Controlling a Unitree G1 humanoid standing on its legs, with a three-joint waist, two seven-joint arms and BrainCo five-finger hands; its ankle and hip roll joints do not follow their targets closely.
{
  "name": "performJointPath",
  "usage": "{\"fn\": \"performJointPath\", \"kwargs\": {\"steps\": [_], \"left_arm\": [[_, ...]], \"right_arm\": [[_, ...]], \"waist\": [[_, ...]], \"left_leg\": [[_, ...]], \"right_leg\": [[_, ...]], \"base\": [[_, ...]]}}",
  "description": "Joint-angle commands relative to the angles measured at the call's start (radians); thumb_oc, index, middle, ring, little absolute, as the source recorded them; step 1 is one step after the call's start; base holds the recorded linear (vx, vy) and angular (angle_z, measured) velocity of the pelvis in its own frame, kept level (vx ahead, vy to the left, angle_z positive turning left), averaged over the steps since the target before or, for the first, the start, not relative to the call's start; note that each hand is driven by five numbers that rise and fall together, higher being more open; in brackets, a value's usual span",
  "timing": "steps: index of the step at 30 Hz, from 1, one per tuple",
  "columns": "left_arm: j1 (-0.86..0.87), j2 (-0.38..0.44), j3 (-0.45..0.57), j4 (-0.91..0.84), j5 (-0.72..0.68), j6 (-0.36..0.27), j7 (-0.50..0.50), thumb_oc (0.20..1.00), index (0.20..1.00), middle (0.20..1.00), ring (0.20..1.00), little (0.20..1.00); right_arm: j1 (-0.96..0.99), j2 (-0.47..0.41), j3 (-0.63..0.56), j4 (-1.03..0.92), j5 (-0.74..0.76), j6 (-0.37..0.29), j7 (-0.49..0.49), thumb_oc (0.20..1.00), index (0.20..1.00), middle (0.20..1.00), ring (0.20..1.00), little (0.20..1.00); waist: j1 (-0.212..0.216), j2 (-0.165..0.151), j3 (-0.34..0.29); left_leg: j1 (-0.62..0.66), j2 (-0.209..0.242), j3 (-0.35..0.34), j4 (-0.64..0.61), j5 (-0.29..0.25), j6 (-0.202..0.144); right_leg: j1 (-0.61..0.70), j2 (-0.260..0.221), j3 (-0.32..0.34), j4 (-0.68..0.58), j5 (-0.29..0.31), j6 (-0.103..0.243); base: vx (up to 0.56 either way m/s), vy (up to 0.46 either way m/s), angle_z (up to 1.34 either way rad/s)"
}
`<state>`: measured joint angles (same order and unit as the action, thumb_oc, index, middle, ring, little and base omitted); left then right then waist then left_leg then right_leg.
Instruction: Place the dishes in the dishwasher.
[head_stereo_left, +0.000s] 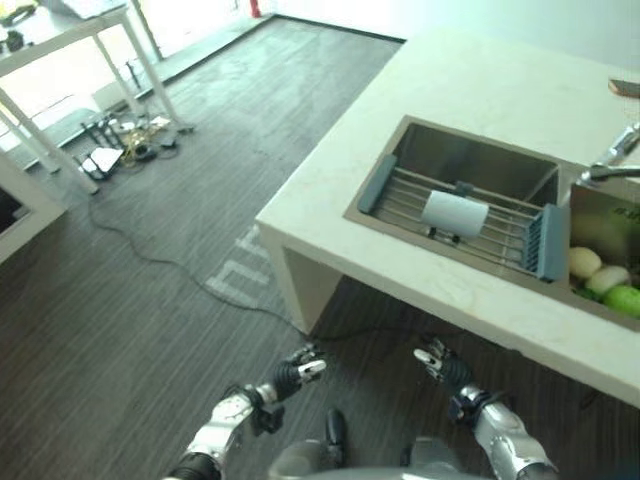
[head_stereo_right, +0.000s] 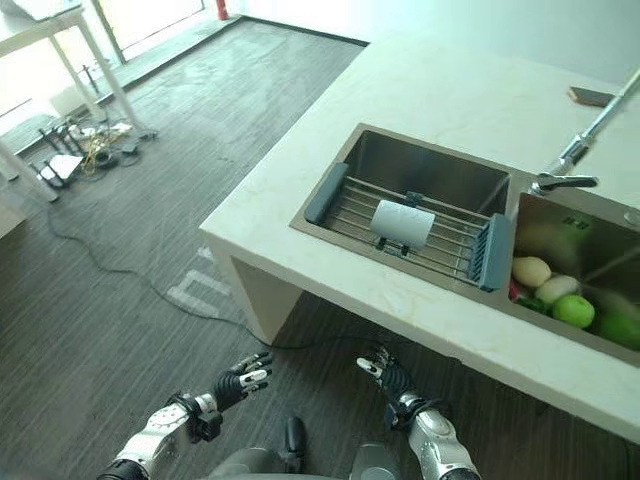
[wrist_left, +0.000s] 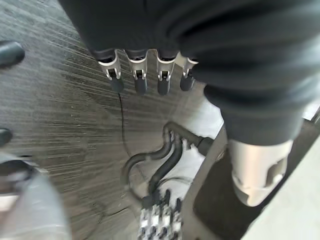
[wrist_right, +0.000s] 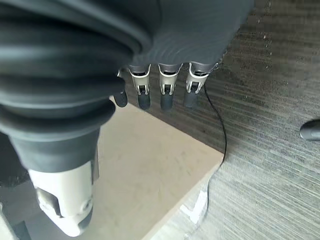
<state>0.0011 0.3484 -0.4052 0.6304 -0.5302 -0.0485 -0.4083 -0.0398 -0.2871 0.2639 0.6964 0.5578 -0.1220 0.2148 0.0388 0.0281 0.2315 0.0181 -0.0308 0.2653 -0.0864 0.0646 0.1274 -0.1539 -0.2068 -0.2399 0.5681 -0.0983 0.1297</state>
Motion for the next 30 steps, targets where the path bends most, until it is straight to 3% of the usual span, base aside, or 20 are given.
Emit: {"fn": "performJointPath", "kwargs": {"steps": [1, 3, 9, 14, 17, 18, 20, 21, 22, 23, 27, 30], "left_arm": [[-0.021, -0.017, 0.062, -0.031, -0.026, -0.062, 0.022, 1.0, 1.0, 1.0, 1.0, 1.0], [-0.027, -0.019, 0.083, -0.016, -0.036, -0.06, 0.023, 1.0, 1.0, 1.0, 1.0, 1.0], [-0.026, -0.036, 0.093, 0.019, -0.032, -0.057, 0.002, 1.0, 1.0, 1.0, 1.0, 1.0], [-0.008, -0.06, 0.089, 0.046, -0.04, -0.04, 0.02, 1.0, 1.0, 1.0, 1.0, 1.0], [-0.018, -0.088, 0.098, 0.103, -0.06, -0.062, 0.04, 1.0, 1.0, 1.0, 1.0, 1.0], [-0.031, -0.106, 0.103, 0.146, -0.072, -0.084, 0.05, 1.0, 1.0, 1.0, 1.0, 1.0], [-0.042, -0.113, 0.109, 0.161, -0.047, -0.085, 0.056, 1.0, 1.0, 1.0, 1.0, 1.0], [-0.046, -0.118, 0.11, 0.186, -0.014, -0.102, 0.07, 1.0, 1.0, 1.0, 1.0, 1.0], [-0.044, -0.119, 0.11, 0.192, -0.012, -0.1, 0.075, 1.0, 1.0, 1.0, 1.0, 1.0], [-0.047, -0.123, 0.12, 0.244, 0.035, -0.087, 0.098, 1.0, 1.0, 1.0, 1.0, 1.0], [-0.066, -0.13, 0.142, 0.351, 0.049, -0.051, 0.126, 1.0, 1.0, 1.0, 1.0, 1.0], [-0.035, -0.127, 0.24, 0.496, -0.047, -0.019, 0.141, 1.0, 1.0, 1.0, 1.0, 1.0]], "right_arm": [[-0.053, -0.044, 0.005, 0.0, -0.056, -0.004, 0.001, 1.0, 1.0, 1.0, 1.0, 1.0], [-0.065, -0.042, 0.005, 0.038, -0.081, 0.012, -0.006, 1.0, 1.0, 1.0, 1.0, 1.0], [-0.071, -0.034, -0.01, 0.159, -0.104, 0.004, -0.008, 1.0, 1.0, 1.0, 1.0, 1.0], [-0.043, -0.035, -0.034, 0.243, -0.12, 0.037, -0.032, 1.0, 1.0, 1.0, 1.0, 1.0], [-0.031, -0.039, -0.051, 0.34, -0.159, 0.065, -0.029, 1.0, 1.0, 1.0, 1.0, 1.0], [-0.026, -0.052, -0.07, 0.424, -0.206, 0.051, -0.009, 1.0, 1.0, 1.0, 1.0, 1.0], [-0.03, -0.068, -0.08, 0.465, -0.226, 0.064, -0.021, 1.0, 1.0, 1.0, 1.0, 1.0], [-0.046, -0.089, -0.1, 0.509, -0.192, 0.078, -0.028, 1.0, 1.0, 1.0, 1.0, 1.0], [-0.048, -0.093, -0.103, 0.514, -0.18, 0.087, -0.03, 1.0, 1.0, 1.0, 1.0, 1.0], [-0.033, -0.099, -0.15, 0.533, -0.164, 0.083, -0.021, 1.0, 1.0, 1.0, 1.0, 1.0], [-0.004, -0.072, -0.189, 0.535, -0.114, 0.072, 0.019, 1.0, 1.0, 1.0, 1.0, 1.0], [0.024, -0.021, -0.213, 0.557, -0.152, 0.038, 0.03, 1.0, 1.0, 1.0, 1.0, 1.0]], "waist": [[0.02, 0.002, 0.032], [0.018, -0.003, 0.043], [0.018, -0.008, 0.024], [-0.008, -0.013, 0.005], [-0.025, -0.022, 0.0], [-0.019, -0.041, 0.013], [0.0, -0.048, 0.032], [0.017, -0.034, 0.045], [0.02, -0.029, 0.047], [0.017, -0.011, 0.045], [0.0, 0.004, 0.025], [-0.011, 0.007, 0.007]], "left_leg": [[0.053, 0.024, -0.118, 0.006, -0.134, -0.076], [0.077, 0.032, -0.099, 0.007, -0.159, -0.082], [0.1, 0.065, -0.055, 0.006, -0.168, -0.109], [0.103, 0.098, -0.04, 0.035, -0.164, -0.136], [0.079, 0.1, -0.053, 0.144, -0.2, -0.146], [0.007, 0.084, -0.097, 0.321, -0.233, -0.151], [-0.08, 0.077, -0.156, 0.406, -0.215, -0.165], [-0.089, 0.084, -0.197, 0.292, -0.177, -0.177], [-0.086, 0.087, -0.206, 0.258, -0.161, -0.181], [-0.075, 0.127, -0.189, 0.146, -0.091, -0.2], [-0.012, 0.13, -0.194, 0.037, -0.071, -0.195], [0.032, 0.118, -0.178, 0.012, -0.09, -0.175]], "right_leg": [[0.071, -0.023, -0.084, -0.238, 0.048, 0.022], [0.054, -0.052, -0.091, -0.301, 0.098, 0.041], [0.104, -0.041, -0.132, -0.424, 0.076, 0.059], [0.15, 0.012, -0.12, -0.476, 0.051, 0.025], [0.156, 0.036, -0.096, -0.487, 0.04, -0.002], [0.177, 0.043, -0.062, -0.511, 0.047, -0.024], [0.192, 0.055, -0.033, -0.542, 0.054, -0.037], [0.197, 0.073, -0.007, -0.564, 0.056, -0.028], [0.199, 0.077, -0.003, -0.569, 0.056, -0.026], [0.222, 0.072, -0.022, -0.57, 0.042, -0.014], [0.207, 0.045, -0.041, -0.536, 0.035, 0.005], [0.199, 0.018, -0.031, -0.51, 0.032, 0.022]], "base": [[0.08, -0.108, -1.24], [0.08, -0.146, -0.79], [0.08, -0.169, 0.01], [0.09, -0.226, -0.01], [0.05, -0.178, -0.15], [0.07, -0.191, -0.11], [0.04, -0.052, -0.11], [0.05, 0.123, -0.47], [0.21, 0.32, -0.74], [0.21, 0.277, -0.52], [0.16, 0.26, -0.19], [0.17, 0.145, -0.2]]}}
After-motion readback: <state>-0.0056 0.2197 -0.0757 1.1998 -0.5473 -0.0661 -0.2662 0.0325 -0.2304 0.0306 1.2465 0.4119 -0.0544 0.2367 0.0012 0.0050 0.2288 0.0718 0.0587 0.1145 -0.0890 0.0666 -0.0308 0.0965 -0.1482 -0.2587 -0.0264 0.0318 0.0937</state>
